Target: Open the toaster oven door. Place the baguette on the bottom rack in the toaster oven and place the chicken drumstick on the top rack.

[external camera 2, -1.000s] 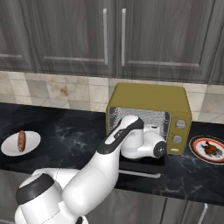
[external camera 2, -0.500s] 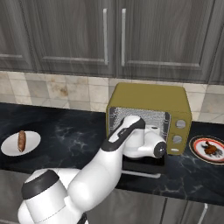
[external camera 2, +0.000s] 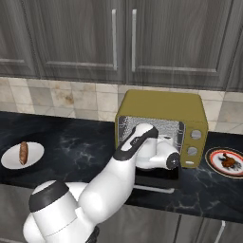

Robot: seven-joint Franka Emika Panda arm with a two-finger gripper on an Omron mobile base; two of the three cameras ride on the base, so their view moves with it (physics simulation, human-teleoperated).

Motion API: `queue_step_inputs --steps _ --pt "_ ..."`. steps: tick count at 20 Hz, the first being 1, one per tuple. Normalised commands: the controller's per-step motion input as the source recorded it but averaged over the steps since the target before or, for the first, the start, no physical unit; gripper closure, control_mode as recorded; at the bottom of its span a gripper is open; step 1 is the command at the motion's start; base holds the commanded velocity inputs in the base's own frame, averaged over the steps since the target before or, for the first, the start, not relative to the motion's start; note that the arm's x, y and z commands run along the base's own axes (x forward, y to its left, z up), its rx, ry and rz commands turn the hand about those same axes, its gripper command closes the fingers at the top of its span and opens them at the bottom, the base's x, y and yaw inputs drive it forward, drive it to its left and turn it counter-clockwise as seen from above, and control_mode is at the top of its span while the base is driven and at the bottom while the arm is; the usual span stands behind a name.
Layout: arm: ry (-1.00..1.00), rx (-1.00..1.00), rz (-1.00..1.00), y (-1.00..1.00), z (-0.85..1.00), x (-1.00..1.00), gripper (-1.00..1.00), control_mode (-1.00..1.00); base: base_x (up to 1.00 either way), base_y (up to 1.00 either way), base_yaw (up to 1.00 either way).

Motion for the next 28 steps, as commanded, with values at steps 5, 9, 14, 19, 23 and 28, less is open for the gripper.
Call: queue_step_inputs --steps 5,9,14,19,23,28 --pt "-0.02 -0.01 0.00 0.03 -0.16 0.03 -1.00 -1.00 0.00 0.00 0.00" --pt "0.00 -0.02 0.00 0.00 -0.06 0.06 -1.00 -1.00 0.00 0.00 0.00" --pt "-0.04 -0.01 0.00 0.00 0.00 0.14 -1.00 -1.00 0.00 0.00 0.00" --pt "-0.04 0.00 0.00 0.00 -0.02 0.17 -1.00 -1.00 0.00 0.00 0.00" --pt "-0.02 -0.04 0.00 0.00 -0.10 0.07 -1.00 -1.00 0.00 0.00 0.00" --pt "0.00 -0.02 0.00 0.00 -0.03 0.06 -1.00 -1.00 0.00 0.00 0.00"
